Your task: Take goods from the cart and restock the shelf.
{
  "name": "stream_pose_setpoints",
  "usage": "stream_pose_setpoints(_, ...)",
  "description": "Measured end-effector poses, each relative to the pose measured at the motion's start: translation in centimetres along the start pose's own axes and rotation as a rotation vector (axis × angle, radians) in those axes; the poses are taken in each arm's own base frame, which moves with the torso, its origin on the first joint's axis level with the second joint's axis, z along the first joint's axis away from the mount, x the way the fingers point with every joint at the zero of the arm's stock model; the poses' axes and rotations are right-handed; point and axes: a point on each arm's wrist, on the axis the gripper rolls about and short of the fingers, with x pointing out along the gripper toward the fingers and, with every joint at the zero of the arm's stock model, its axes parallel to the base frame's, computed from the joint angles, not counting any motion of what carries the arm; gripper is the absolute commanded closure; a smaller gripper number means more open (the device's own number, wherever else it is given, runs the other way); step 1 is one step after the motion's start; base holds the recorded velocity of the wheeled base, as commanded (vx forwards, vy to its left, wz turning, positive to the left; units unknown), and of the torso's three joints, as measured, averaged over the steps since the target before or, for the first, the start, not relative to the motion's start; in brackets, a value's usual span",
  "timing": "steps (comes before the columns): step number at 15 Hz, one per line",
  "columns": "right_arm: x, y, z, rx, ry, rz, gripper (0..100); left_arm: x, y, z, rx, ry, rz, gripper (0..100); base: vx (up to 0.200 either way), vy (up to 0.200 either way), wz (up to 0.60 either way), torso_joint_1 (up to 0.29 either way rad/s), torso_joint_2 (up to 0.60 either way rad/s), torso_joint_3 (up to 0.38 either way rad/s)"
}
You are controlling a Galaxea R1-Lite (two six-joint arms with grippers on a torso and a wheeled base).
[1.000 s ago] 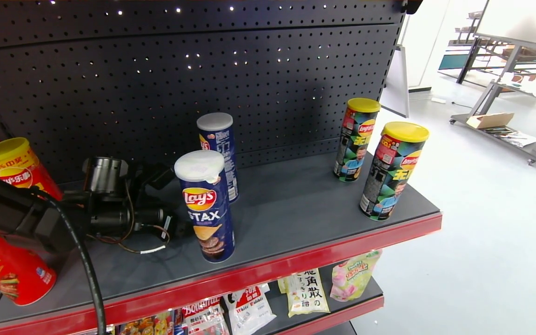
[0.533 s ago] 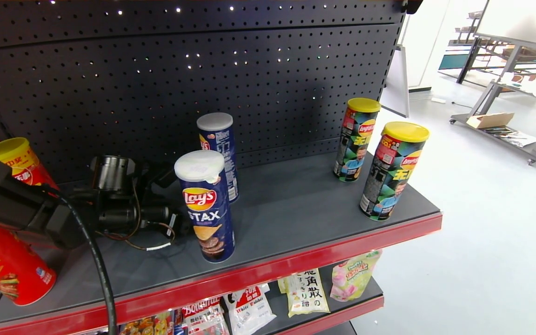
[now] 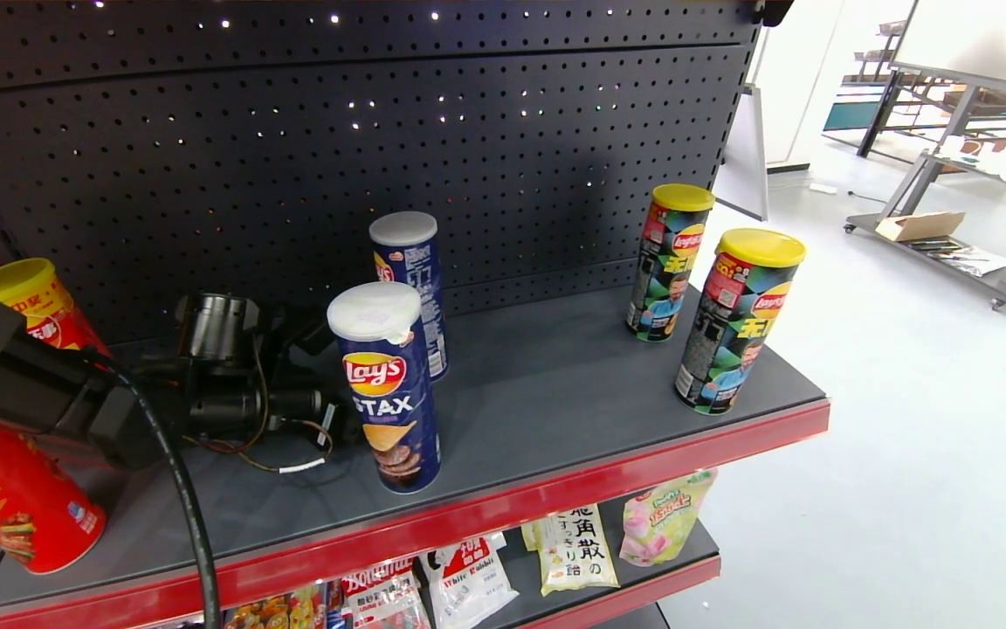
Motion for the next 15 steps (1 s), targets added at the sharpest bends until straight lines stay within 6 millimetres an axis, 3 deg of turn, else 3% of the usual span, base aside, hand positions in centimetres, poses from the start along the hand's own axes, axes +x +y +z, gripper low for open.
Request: stream_pose_setpoints(15, 0.0, 0.0, 0.0, 0.0, 0.0, 0.0, 0, -0.33, -0.38, -0.22, -0.013, 0.028, -0.012, 0, 0.0, 0.0, 0.0, 0.0, 0.0, 0.0)
